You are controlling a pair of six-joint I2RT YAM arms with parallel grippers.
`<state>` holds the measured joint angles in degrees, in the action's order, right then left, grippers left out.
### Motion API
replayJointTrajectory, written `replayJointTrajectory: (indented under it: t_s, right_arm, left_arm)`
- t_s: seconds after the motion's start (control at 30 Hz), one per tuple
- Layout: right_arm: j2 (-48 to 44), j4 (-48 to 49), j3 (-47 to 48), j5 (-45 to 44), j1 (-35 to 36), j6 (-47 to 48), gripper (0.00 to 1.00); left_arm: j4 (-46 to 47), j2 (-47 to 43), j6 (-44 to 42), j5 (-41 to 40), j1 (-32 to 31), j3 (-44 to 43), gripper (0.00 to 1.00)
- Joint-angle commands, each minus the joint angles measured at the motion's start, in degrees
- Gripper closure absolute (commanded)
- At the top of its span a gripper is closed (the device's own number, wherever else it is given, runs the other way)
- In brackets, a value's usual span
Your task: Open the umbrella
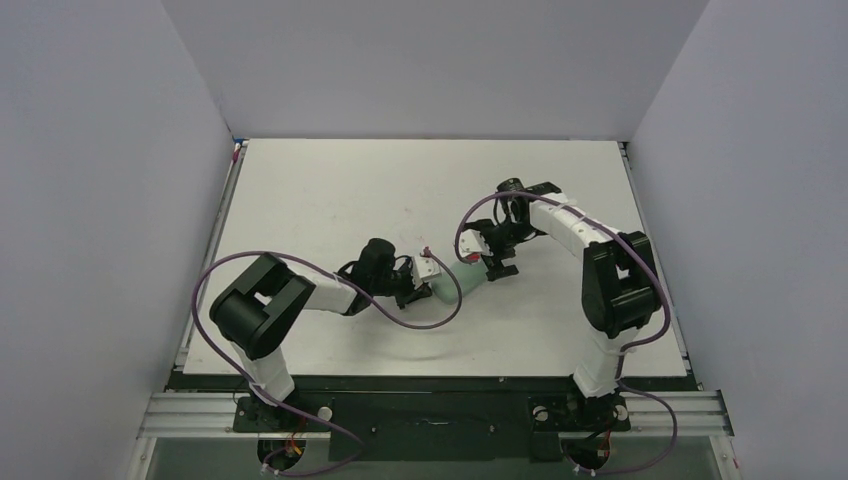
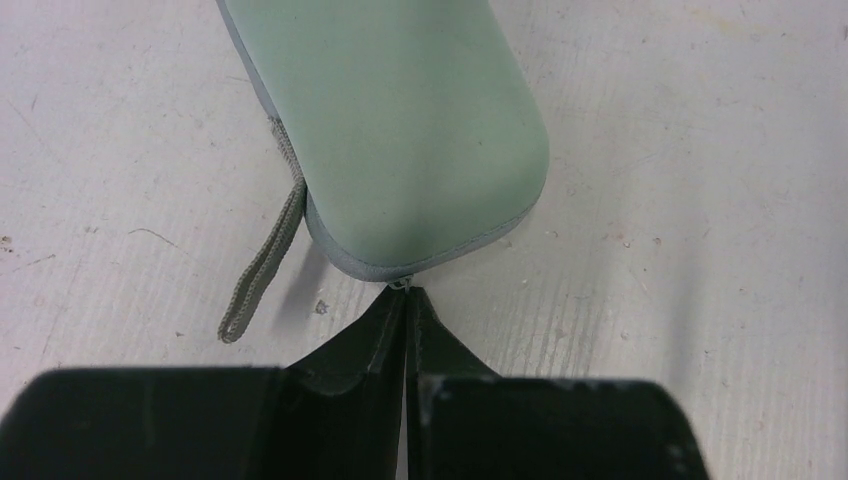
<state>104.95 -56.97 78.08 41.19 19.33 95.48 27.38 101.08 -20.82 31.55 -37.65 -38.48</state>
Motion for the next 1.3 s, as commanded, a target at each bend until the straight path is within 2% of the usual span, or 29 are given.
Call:
replayJointTrajectory:
  t_s: [0.0,0.3,0.47,0.7,0.9,1.07,1.27]
  right_arm:
    - [1.5,-0.4,1.8,-1.4,1.2,7.8,0.1]
    - [6.2,-3.8,7.5,-10.5,2.8,4.2,0.18]
    - [6.0,-5.5,6.7,-12.5,3.2,3.6,0.2]
    - [4.0,-5.6,3.4,-14.8,3.6,2.1,0.37]
    - [3.8,-5.4,2.8,-14.0,3.6,-5.3,0.51]
    - [1.6,-4.6,-0.2,-12.5,3.4,-6.3,0.53]
    - [1.2,-4.7,-1.0,-11.8,3.5,-9.3,0.58]
  left_arm:
    - [-1.2,1.6,-2.3,1.6,0.2,-2.2,1.0]
    - [0.2,1.4,-1.4,1.2,0.2,-1.4,1.0]
    - [1.4,-0.3,-1.1,1.3,0.1,0.8,1.0]
    - [4.0,-2.2,-0.9,0.4,-1.1,3.6,1.0]
    - [7.2,-2.7,0.5,-1.3,-3.9,4.7,1.0]
    - [10.0,-2.1,4.7,-5.1,-4.5,5.3,1.0]
    - [12.4,-2.1,3.8,-5.6,-4.8,6.4,1.0]
